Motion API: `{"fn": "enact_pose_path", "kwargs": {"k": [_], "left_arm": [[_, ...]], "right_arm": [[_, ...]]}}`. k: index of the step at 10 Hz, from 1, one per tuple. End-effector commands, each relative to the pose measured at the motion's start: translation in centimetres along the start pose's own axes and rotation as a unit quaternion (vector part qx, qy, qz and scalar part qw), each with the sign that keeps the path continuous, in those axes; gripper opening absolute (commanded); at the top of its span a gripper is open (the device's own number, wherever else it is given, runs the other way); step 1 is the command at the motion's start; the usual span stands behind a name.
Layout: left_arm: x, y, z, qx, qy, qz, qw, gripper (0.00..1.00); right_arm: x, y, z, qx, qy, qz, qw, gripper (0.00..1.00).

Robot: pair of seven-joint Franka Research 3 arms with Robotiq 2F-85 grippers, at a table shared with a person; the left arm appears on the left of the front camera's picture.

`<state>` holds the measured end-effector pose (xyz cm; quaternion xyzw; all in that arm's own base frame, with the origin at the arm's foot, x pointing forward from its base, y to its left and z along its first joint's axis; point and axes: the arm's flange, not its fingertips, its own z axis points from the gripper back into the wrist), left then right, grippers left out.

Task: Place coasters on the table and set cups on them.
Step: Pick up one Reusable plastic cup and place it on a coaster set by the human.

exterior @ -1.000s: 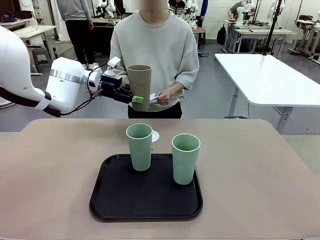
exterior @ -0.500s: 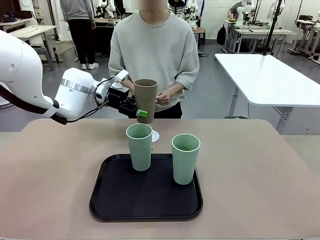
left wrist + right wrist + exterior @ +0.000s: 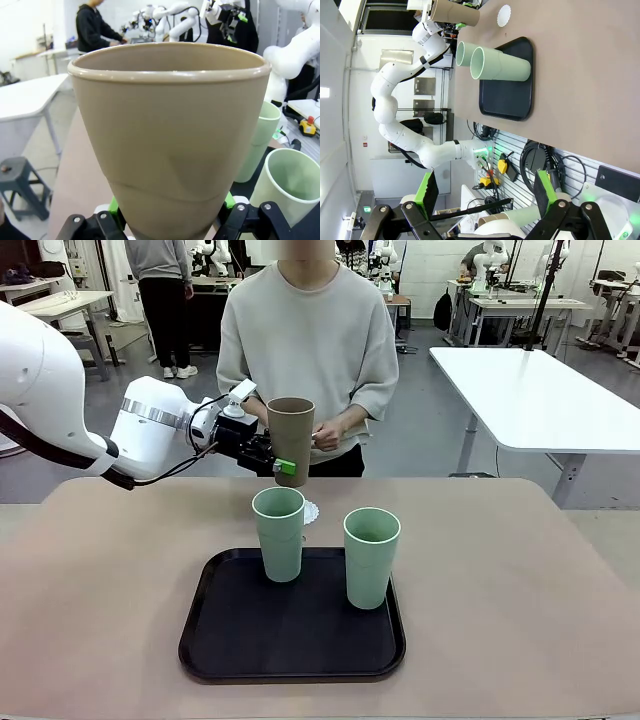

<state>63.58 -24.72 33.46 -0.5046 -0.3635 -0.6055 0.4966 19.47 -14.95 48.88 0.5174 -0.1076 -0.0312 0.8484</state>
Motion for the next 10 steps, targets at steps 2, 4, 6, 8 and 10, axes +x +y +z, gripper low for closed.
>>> {"fn": "enact_pose_path", "kwargs": {"k": [2,4,6,8,10], "left_arm": [[0.1,0.0,0.0,-0.001,0.005,0.000,1.000,0.82],[0.1,0.0,0.0,-0.001,0.005,0.000,1.000,0.82],[-0.8,0.3,-0.1,-0.015,-0.019,-0.023,0.999,0.82],[-1.9,0.4,-0.3,0.006,-0.019,-0.056,0.998,0.82],[-3.3,1.0,-0.6,0.010,-0.024,-0.065,0.998,0.82]], "right_arm": [[0.0,0.0,0.0,0.004,0.001,0.001,1.000,1.00],[0.0,0.0,0.0,0.004,0.001,0.001,1.000,1.00],[0.0,0.0,0.0,0.004,0.001,0.001,1.000,1.00],[0.0,0.0,0.0,0.004,0.001,0.001,1.000,1.00],[0.0,0.0,0.0,0.004,0.001,0.001,1.000,1.00]]}}
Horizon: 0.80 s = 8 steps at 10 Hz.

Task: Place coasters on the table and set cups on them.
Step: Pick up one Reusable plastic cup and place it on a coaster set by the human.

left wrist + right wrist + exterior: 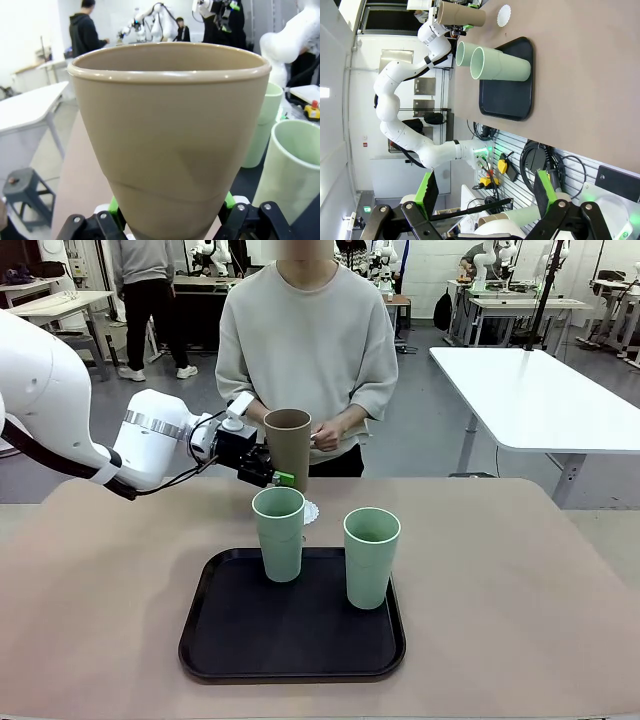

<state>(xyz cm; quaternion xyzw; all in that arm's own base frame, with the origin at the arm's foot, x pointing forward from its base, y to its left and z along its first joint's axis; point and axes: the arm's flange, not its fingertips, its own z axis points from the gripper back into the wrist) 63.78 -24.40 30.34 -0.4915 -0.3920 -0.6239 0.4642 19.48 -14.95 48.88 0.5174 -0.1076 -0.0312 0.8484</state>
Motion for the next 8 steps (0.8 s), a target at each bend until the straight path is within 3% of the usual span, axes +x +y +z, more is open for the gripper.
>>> {"fn": "enact_pose_path", "kwargs": {"k": [1,8], "left_arm": [[-1.0,1.1,-0.5,0.011,-0.012,-0.018,1.000,0.82],[-4.3,3.0,-2.4,0.013,0.000,0.019,1.000,0.82]], "right_arm": [[0.0,0.0,0.0,0.004,0.001,0.001,1.000,1.00],[0.0,0.0,0.0,0.004,0.001,0.001,1.000,1.00]]}}
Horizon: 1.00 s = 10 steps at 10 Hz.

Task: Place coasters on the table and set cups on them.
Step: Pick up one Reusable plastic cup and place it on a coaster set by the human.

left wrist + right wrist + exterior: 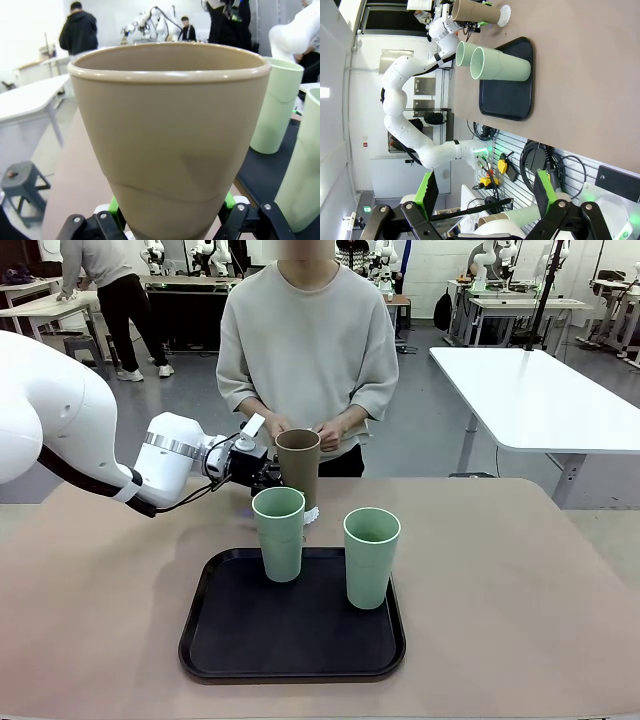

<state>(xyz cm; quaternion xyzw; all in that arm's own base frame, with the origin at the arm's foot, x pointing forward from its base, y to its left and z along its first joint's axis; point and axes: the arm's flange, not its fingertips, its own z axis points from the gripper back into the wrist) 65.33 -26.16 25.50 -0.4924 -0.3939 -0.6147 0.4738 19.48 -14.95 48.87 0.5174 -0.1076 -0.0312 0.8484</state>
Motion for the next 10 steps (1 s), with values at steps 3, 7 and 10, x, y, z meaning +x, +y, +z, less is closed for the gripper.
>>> {"fn": "enact_pose_path", "kwargs": {"k": [3,7,10], "left_arm": [[-0.1,0.8,0.2,0.006,0.003,0.012,1.000,0.82],[-0.6,1.1,0.3,0.012,0.010,0.023,1.000,0.82],[-1.5,1.3,0.8,0.023,0.016,0.033,0.999,0.82]], "right_arm": [[0.0,0.0,0.0,0.004,0.001,0.001,1.000,1.00],[0.0,0.0,0.0,0.004,0.001,0.001,1.000,1.00],[0.0,0.0,0.0,0.004,0.001,0.001,1.000,1.00]]}}
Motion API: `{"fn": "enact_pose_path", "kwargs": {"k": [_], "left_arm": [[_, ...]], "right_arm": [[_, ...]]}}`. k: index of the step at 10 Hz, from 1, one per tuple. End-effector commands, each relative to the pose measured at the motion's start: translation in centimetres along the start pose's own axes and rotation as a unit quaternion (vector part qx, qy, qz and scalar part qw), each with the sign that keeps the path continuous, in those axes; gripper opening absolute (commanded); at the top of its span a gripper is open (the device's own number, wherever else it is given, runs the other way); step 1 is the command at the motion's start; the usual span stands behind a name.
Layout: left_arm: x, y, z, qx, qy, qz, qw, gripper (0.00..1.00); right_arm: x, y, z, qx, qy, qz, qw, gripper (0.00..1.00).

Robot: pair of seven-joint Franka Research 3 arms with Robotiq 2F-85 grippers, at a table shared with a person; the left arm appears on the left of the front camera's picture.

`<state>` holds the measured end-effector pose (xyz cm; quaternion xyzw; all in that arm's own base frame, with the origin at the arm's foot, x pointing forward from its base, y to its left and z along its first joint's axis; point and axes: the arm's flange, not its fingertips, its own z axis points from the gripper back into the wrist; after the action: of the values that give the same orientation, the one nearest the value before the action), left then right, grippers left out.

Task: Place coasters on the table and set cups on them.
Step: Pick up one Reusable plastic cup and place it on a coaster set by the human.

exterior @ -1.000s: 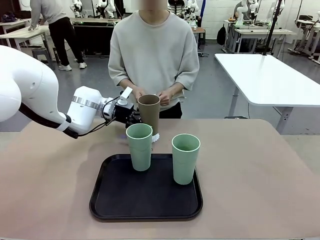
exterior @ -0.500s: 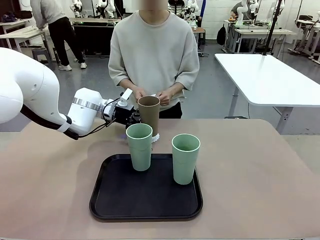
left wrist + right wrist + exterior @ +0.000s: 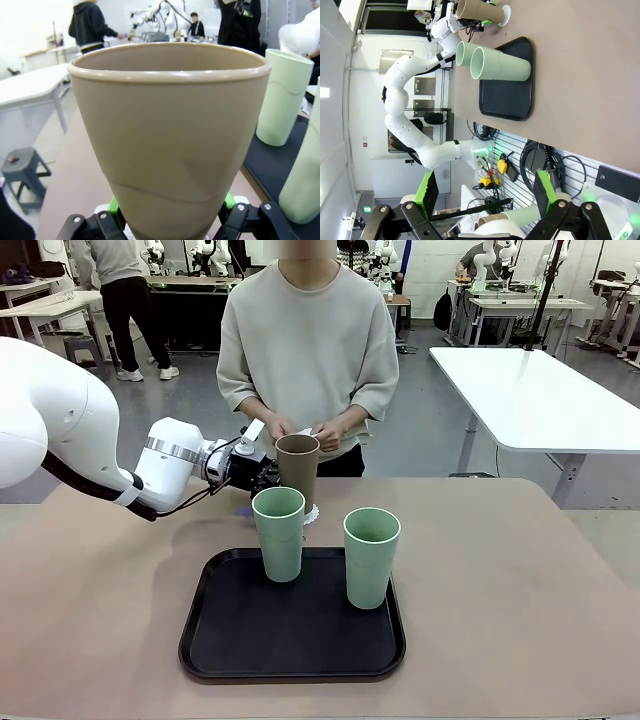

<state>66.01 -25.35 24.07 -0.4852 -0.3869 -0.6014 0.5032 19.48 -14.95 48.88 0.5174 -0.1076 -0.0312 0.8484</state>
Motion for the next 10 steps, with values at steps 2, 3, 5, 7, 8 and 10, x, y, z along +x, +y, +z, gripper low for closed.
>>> {"fn": "enact_pose_path", "kwargs": {"k": [2,3,5,7,8,10], "left_arm": [[-0.2,0.9,0.2,0.004,-0.001,0.012,1.000,0.82],[-0.4,1.0,0.2,0.005,0.000,0.012,1.000,0.82],[-0.9,1.2,0.2,0.004,-0.005,0.013,1.000,0.82],[-1.3,1.4,0.0,0.004,-0.004,0.012,1.000,0.82],[-1.4,1.5,0.1,0.006,-0.002,0.012,1.000,0.82],[-1.6,1.6,0.2,0.008,-0.005,0.014,1.000,0.82]], "right_arm": [[0.0,0.0,0.0,0.004,0.001,0.001,1.000,1.00],[0.0,0.0,0.0,0.004,0.001,0.001,1.000,1.00],[0.0,0.0,0.0,0.004,0.001,0.001,1.000,1.00],[0.0,0.0,0.0,0.004,0.001,0.001,1.000,1.00],[0.0,0.0,0.0,0.004,0.001,0.001,1.000,1.00],[0.0,0.0,0.0,0.004,0.001,0.001,1.000,1.00]]}}
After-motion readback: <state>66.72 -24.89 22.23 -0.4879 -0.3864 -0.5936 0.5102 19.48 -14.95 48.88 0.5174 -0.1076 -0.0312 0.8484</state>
